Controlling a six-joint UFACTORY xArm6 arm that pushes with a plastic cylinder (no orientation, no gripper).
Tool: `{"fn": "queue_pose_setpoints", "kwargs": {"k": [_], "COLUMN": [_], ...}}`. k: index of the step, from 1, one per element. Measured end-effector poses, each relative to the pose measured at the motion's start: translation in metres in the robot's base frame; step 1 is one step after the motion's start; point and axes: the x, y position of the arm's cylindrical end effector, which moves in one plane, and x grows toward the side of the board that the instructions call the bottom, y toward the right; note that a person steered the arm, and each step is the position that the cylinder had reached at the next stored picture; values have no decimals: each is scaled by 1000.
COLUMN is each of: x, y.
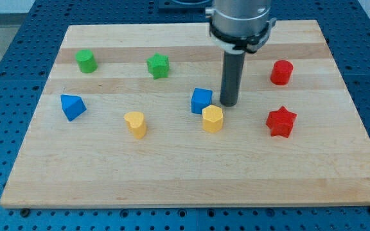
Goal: Move the yellow blocks close to each other
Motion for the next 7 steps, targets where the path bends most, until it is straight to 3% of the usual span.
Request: {"fn": "queue_pose_setpoints", "kwargs": {"k": [1,2,5,7], "x": [-41,-56,-28,-5], "y": [-1,-31,-45,4]}}
